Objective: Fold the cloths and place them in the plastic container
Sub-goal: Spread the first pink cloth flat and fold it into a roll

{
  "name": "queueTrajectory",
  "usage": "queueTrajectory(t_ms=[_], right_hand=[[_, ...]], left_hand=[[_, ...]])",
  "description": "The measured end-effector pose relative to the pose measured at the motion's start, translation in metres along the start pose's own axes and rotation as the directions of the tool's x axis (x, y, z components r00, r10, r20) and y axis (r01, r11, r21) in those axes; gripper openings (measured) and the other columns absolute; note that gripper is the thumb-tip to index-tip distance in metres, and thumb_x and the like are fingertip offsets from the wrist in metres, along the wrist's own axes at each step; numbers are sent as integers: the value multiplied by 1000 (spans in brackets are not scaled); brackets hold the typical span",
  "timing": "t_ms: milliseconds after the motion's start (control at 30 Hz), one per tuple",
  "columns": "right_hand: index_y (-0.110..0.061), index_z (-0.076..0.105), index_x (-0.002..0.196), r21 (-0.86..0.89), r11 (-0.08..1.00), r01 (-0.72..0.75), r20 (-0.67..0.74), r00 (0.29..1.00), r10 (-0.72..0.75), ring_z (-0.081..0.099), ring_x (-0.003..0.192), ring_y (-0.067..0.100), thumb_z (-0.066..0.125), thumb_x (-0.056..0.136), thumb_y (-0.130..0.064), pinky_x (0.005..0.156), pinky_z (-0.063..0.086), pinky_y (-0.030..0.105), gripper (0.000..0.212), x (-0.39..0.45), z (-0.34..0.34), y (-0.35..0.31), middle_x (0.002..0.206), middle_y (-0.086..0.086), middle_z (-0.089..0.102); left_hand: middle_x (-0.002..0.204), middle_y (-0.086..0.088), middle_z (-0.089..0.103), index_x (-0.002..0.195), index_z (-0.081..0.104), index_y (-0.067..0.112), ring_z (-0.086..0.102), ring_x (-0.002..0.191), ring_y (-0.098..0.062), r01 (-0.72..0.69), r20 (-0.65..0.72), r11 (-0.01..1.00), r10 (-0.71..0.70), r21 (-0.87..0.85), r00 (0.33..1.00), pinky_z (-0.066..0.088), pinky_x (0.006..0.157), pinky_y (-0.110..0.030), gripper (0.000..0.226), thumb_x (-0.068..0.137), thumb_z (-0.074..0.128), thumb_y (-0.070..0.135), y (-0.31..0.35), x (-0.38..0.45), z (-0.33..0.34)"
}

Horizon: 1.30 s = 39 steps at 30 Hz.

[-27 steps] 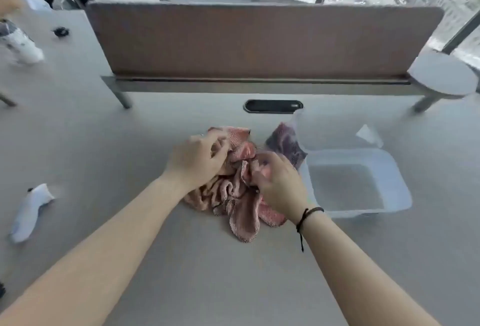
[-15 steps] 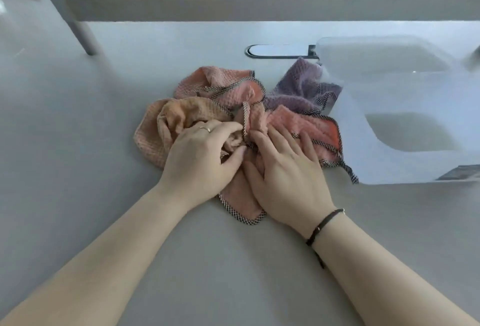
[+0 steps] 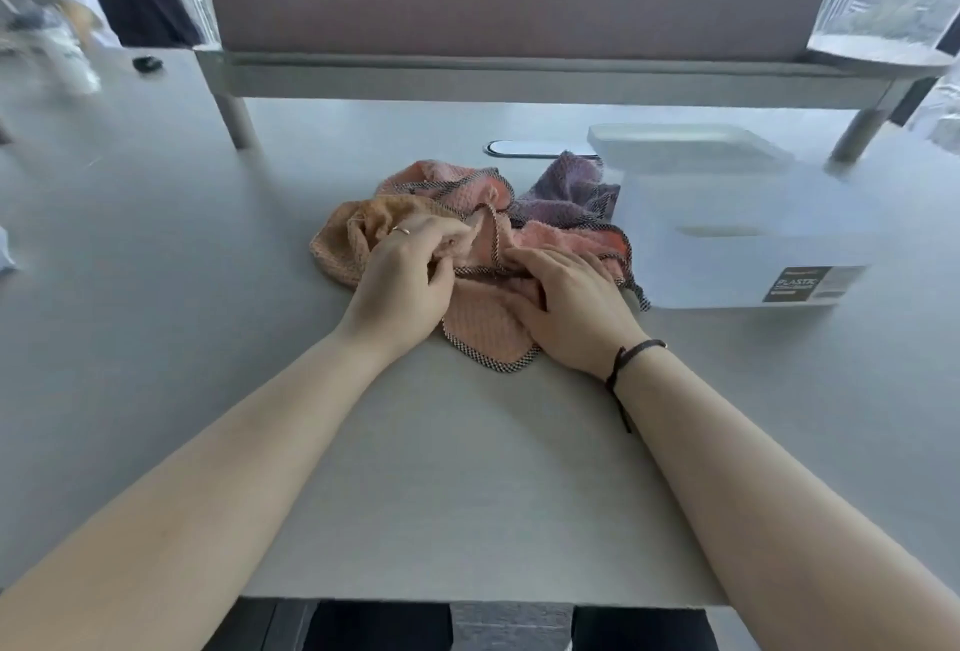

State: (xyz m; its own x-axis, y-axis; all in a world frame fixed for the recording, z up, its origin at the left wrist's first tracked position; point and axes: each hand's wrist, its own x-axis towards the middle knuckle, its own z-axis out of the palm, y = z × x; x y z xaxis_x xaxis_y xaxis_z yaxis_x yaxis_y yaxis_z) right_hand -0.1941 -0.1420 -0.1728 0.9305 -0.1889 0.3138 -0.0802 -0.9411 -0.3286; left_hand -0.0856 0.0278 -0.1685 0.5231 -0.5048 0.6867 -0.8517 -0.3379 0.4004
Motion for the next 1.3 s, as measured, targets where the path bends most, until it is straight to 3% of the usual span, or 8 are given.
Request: queueTrajectory(t_ms=[233,500,567,700,867,1000,1100,1300], right_hand=[[-23,67,117,34,996,87,-210,975,-78,62,113,23,55,83,0,103,43,44,43,4,2,0,114,-5,73],[-22,68,105,358,931,65,-378,922,81,61,84,10,45,84,-1,73,50,32,37,3,-9,-7,86,-13,66],[-25,67,99,546,838,-5,-326,920,218,59,76,6,44,85,-2,68,48,29,35,3,-15,-10,81,-19,63],[-24,66,96,788,614,-52,-120,965,235,41,55,11,53,83,-7,52,34,27,25,0,-27,-14,66,-8,55],[-19,58,106,780,602,-172,283,955,-93,37,53,19,73,78,-29,46,27,37,33,-8,-23,-15,60,7,45],[-16,59,115,764,642,-63,165,981,-99,69,84,18,78,77,-21,79,58,42,42,-10,-17,-22,95,-2,70],[-12,62,88,790,612,-50,88,996,-32,55,59,6,79,75,-19,57,45,19,23,-6,-19,-18,69,-8,62],[12,61,68,878,437,-195,144,979,147,58,65,23,75,85,-32,66,47,34,49,-3,-27,-7,66,27,63]], left_hand=[[95,5,64,100,64,8,52,77,0,156,-100,982,-166,-105,981,38,74,-3,41,72,51,-19,0,-1,-3],[62,16,50,82,56,21,39,54,-3,372,57,815,-388,-444,920,31,52,-11,20,81,50,2,10,4,-14],[64,5,50,77,58,19,39,56,-11,424,97,698,-457,-577,884,30,50,-12,16,81,48,7,17,8,-16],[92,-9,72,89,72,16,69,88,-22,467,327,126,-558,-875,763,54,83,-33,24,95,51,8,25,15,-20],[100,-16,75,88,74,17,70,93,-28,568,470,314,-335,-761,816,54,87,-28,20,91,55,23,33,15,-29],[94,-6,77,87,76,18,71,87,-14,629,654,419,-103,-655,749,53,77,-21,35,100,45,29,41,10,-30],[96,-20,74,107,70,4,68,89,-17,626,675,511,-115,-589,729,52,83,-23,54,81,68,52,31,8,-29],[105,-12,76,110,71,7,71,98,-22,676,711,553,-200,-487,675,55,90,-31,32,78,79,3,8,9,-40]])
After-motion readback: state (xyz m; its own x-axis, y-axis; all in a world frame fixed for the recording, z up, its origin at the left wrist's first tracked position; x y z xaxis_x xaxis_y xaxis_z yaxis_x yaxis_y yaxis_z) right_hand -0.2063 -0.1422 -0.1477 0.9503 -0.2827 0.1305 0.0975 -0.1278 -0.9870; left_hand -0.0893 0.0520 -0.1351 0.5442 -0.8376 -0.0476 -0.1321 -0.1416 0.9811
